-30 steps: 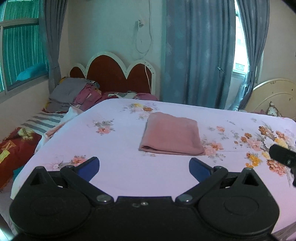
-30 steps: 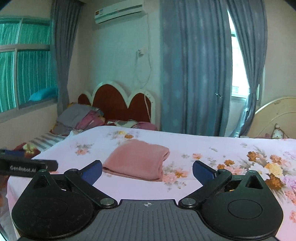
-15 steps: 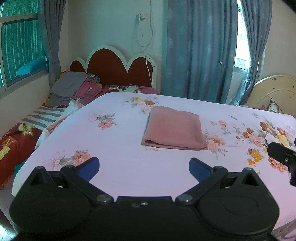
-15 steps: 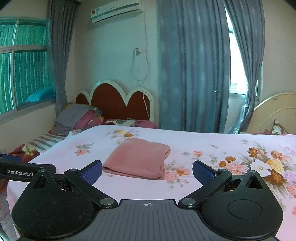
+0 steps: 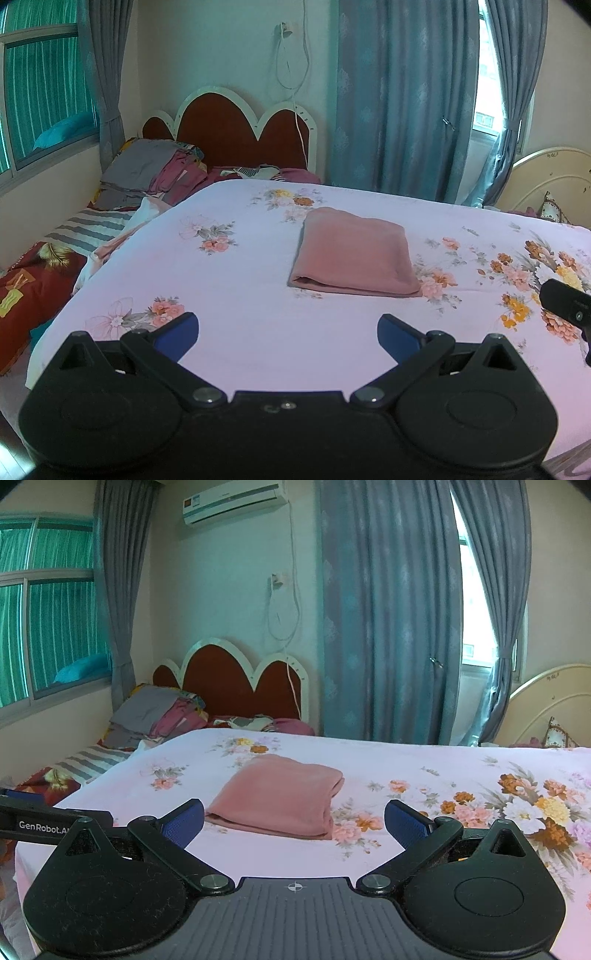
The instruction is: Fold small clothes
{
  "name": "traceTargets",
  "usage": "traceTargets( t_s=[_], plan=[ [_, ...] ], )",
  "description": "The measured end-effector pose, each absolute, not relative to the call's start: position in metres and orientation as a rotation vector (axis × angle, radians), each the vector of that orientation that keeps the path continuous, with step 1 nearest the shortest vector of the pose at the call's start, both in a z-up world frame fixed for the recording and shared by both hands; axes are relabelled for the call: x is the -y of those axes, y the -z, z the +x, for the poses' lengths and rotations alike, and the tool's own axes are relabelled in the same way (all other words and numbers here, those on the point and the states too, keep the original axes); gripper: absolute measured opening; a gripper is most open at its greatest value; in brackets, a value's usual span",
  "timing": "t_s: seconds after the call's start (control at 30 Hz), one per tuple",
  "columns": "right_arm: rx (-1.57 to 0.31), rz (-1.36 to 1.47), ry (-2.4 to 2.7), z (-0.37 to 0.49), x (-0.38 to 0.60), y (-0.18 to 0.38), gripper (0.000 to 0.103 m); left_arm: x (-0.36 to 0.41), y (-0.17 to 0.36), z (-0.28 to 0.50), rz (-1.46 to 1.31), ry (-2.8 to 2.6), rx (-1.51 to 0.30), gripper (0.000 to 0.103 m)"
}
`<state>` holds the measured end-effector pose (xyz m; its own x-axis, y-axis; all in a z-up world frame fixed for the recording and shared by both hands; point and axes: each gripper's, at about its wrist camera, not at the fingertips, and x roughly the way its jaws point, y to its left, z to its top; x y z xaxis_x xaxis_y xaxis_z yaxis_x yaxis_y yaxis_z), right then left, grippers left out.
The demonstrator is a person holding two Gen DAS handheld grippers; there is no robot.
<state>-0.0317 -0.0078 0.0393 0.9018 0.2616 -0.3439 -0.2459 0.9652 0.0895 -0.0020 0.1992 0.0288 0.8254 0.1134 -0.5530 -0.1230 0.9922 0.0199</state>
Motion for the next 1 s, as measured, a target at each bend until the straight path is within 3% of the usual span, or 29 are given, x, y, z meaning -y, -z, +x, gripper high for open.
traceTargets(
  t_s=[1.0],
  plan=[
    [-0.396, 0.045, -0.267, -0.016, 0.002, -0.032, 0.102, -0.201, -0.022, 0.016, 0.001, -0.109, -0.622, 0.103]
  ],
)
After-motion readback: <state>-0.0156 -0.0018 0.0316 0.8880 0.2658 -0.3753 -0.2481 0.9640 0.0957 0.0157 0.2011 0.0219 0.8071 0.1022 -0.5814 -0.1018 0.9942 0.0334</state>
